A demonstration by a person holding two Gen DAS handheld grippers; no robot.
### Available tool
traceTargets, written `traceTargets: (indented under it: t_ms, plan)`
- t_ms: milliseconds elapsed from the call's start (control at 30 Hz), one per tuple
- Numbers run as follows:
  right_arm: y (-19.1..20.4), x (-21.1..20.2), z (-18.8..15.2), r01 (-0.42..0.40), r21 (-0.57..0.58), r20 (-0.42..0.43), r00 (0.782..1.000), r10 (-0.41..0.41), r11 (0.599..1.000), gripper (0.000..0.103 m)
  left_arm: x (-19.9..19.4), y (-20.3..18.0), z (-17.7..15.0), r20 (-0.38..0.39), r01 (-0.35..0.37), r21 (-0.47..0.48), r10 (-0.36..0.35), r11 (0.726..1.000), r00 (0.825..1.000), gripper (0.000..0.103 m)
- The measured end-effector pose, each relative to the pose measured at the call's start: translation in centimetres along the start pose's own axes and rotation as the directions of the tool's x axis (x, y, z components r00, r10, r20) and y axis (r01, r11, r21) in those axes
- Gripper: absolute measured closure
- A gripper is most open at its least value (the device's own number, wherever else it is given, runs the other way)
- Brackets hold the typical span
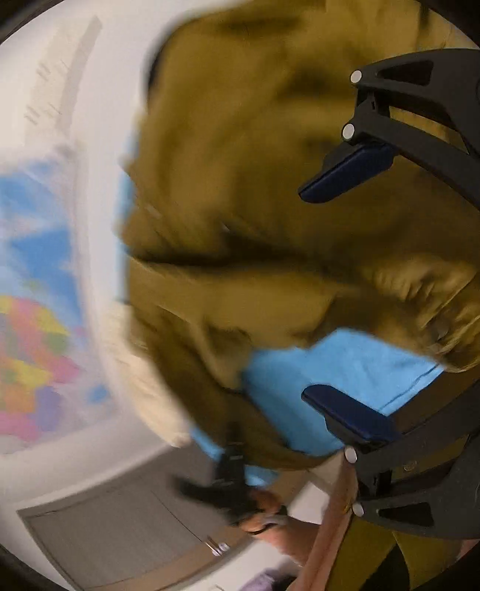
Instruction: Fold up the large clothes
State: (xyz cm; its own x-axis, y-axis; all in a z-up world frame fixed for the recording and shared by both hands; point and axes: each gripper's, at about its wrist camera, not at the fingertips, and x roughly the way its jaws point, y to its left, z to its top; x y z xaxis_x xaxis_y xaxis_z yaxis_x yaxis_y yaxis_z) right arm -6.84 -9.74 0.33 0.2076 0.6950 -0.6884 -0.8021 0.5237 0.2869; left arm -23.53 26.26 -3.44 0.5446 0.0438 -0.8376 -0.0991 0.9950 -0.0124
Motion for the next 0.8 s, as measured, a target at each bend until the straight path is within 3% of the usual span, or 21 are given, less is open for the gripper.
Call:
traceTargets:
  t_ms: [33,67,100,233,300,333,367,400,433,467,533,567,600,633,700,733,800]
  plan:
    - [0.4,1.4,0.1,-0.075,0.007,-0.028,0.997,0.075,0.997,0.069,-1.1,0.6,0.7,0.029,-0.022,-0.019,0.022,1.0,0.999,0.096]
    - [1.0,2.2,0.3,-0.111,-0.002,-0.038,0.993,0.111,0.994,0.086,-2.4,1.4,1.5,0.062,-0.048,-0.043,0.05,0.998,0.997,0.097]
    - [2.2,2.4,0.6,-0.14,-0.024,-0.038,0.99,0.139,0.99,0.093,-3.9,2.4,2.3,0.093,-0.07,-0.071,0.077,0.995,0.993,0.097]
    - [10.0,1.9,1.3,-0.21,-0.204,-0.007,0.977,0.213,0.956,0.093,-8.1,4.5,5.1,0.188,-0.152,-0.118,0.172,0.981,0.967,0.097]
    - [14.0,3.9,0.9,-0.219,-0.275,-0.045,0.976,0.215,0.936,0.091,-9.0,4.8,6.3,0.207,-0.232,-0.122,0.254,0.965,0.945,0.096]
    - [15.6,5.3,0.5,-0.211,-0.31,-0.074,0.977,0.198,0.927,0.084,-9.0,5.0,6.7,0.198,-0.278,-0.11,0.295,0.954,0.935,0.095]
    - [16.9,6.7,-0.2,-0.198,-0.34,-0.102,0.98,0.173,0.919,0.079,-8.4,4.8,6.9,0.175,-0.328,-0.084,0.338,0.941,0.925,0.086]
    - [17.5,7.6,-0.8,-0.199,-0.357,-0.13,0.978,0.162,0.913,0.064,-7.7,4.8,6.9,0.15,-0.393,-0.077,0.401,0.916,0.904,0.073]
    - [18.5,9.2,-1.9,-0.221,-0.375,-0.186,0.969,0.16,0.901,0.042,-6.7,4.4,6.9,0.128,-0.468,-0.077,0.474,0.88,0.871,0.069]
    - [19.0,10.3,-2.8,-0.238,-0.365,-0.223,0.961,0.163,0.9,0.034,-5.7,3.9,6.6,0.108,-0.51,-0.059,0.513,0.858,0.851,0.064]
    - [19.9,11.3,-3.6,-0.248,-0.356,-0.262,0.952,0.159,0.901,0.028,-5.4,3.7,5.6,0.098,-0.461,-0.063,0.465,0.885,0.88,0.064]
    - [19.8,10.9,-3.8,-0.253,-0.353,-0.26,0.951,0.165,0.901,0.028,-6.1,3.8,4.9,0.107,-0.385,-0.083,0.392,0.919,0.914,0.062]
    - [19.3,9.9,-3.6,-0.281,-0.333,-0.25,0.947,0.203,0.9,0.028,-6.9,3.7,4.3,0.144,-0.253,-0.11,0.267,0.961,0.953,0.056]
    - [18.8,9.2,-2.7,-0.308,-0.312,-0.238,0.941,0.241,0.899,0.028,-7.7,3.6,4.0,0.177,-0.166,-0.121,0.186,0.979,0.967,0.053]
    - [16.3,5.2,-1.1,-0.369,-0.249,-0.143,0.928,0.343,0.895,0.027,-8.7,1.9,2.9,0.237,-0.063,-0.066,0.077,0.996,0.968,0.05]
    - [14.9,3.4,-0.7,-0.356,-0.224,-0.083,0.935,0.346,0.907,0.024,-8.7,0.9,2.8,0.251,-0.038,-0.034,0.046,0.999,0.967,0.048]
    - [11.3,-0.4,0.5,-0.228,-0.163,0.039,0.971,0.237,0.96,0.023,-8.4,-1.8,2.1,0.257,-0.02,0.045,0.008,0.999,0.966,0.043]
